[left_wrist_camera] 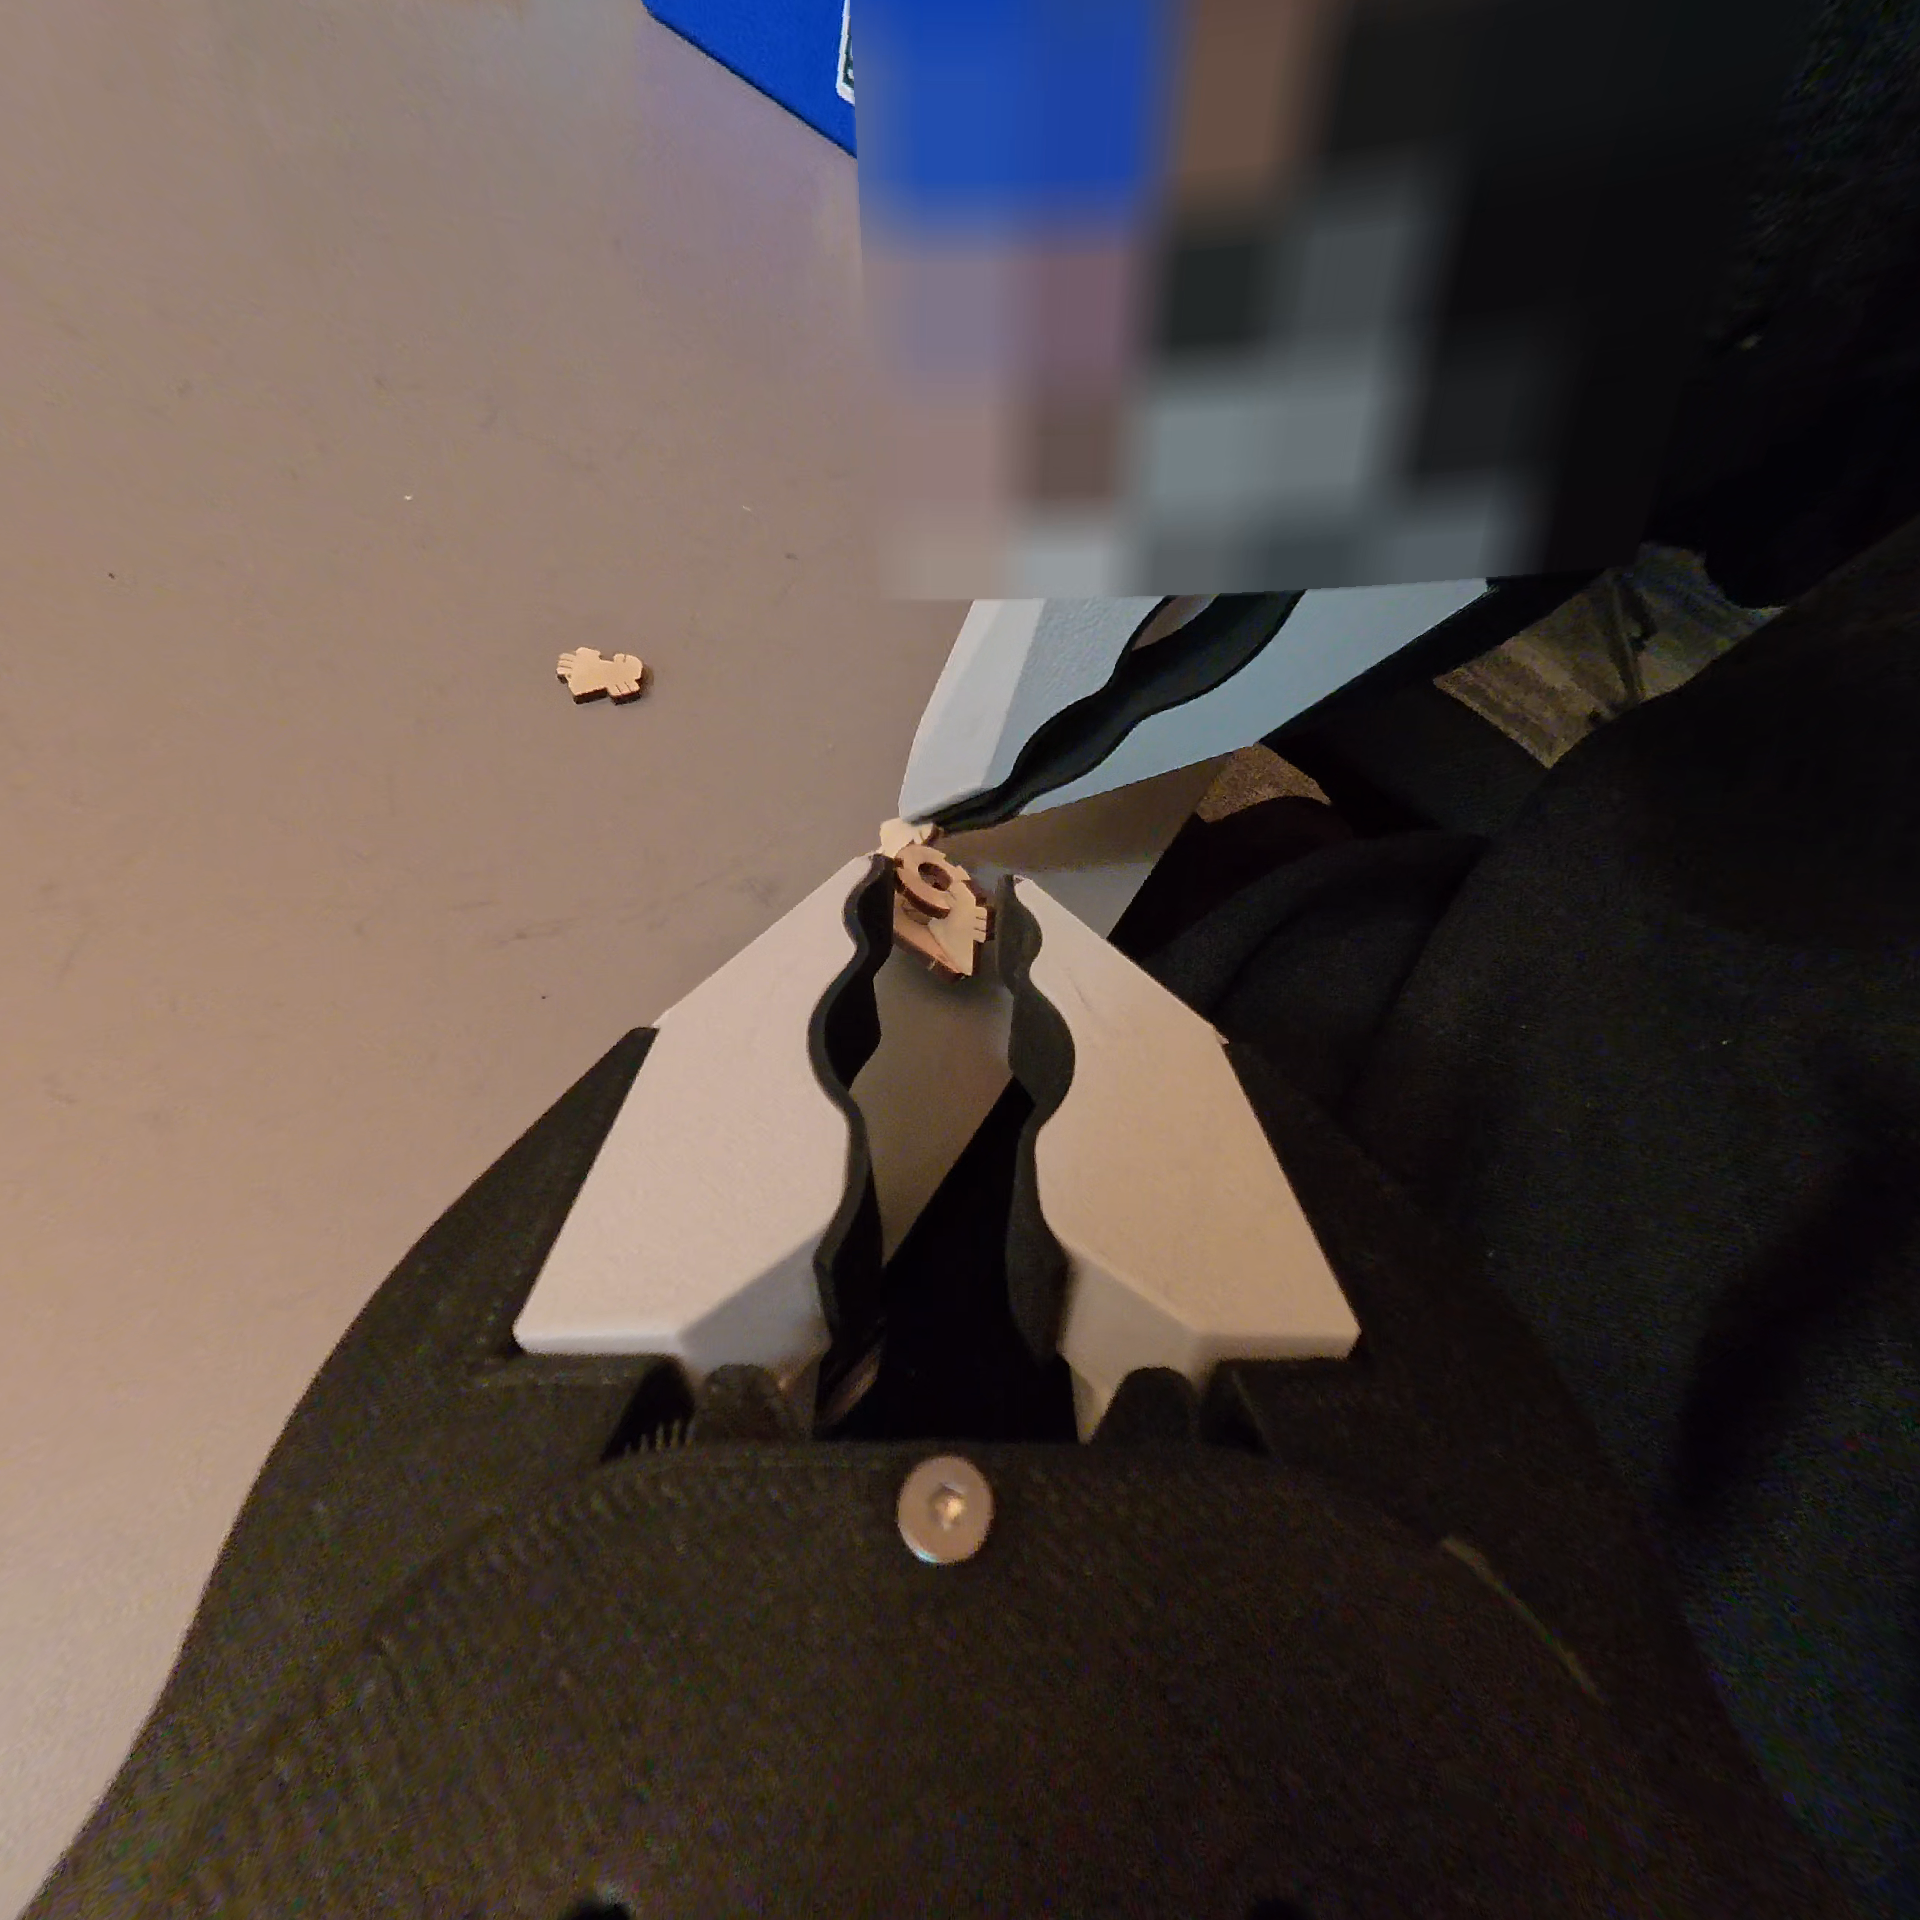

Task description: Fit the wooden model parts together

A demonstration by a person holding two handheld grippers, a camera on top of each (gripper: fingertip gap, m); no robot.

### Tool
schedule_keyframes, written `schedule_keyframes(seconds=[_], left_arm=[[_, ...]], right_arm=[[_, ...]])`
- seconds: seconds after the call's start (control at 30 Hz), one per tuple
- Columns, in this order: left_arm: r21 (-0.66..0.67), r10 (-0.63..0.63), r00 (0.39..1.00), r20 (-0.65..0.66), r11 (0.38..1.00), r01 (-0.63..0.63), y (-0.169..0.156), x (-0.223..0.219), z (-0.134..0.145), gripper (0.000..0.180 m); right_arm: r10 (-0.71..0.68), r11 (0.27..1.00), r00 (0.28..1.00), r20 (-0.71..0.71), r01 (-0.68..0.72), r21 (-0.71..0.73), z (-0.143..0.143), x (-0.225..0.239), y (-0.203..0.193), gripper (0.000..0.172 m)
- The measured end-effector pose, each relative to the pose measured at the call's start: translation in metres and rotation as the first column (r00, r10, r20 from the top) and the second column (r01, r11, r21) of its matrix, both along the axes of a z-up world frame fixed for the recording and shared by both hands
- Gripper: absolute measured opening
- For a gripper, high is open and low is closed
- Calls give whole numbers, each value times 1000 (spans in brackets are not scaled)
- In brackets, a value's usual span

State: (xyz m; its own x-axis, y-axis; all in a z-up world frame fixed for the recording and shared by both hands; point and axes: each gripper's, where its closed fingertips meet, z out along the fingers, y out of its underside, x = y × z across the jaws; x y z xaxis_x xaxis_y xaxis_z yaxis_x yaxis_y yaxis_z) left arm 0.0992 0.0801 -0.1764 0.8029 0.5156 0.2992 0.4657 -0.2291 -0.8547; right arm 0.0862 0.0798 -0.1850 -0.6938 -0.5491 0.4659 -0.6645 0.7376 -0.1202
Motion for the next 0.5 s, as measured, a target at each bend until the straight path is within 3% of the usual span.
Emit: schedule_keyframes(seconds=[0.27,0.37,0.5], left_arm=[[-18,-4,1000,-24,1000,3,1,0,-1,18],[-37,7,999,-42,999,-9,-3,-2,-3,2],[-16,-18,1000,-13,1000,17,0,3,-2,4]], right_arm=[[-6,1000,998,64,5,4,3,2,2,0],[-9,1000,994,112,6,27,2,4,5,0],[-23,999,988,149,18,33,0,6,5,0]])
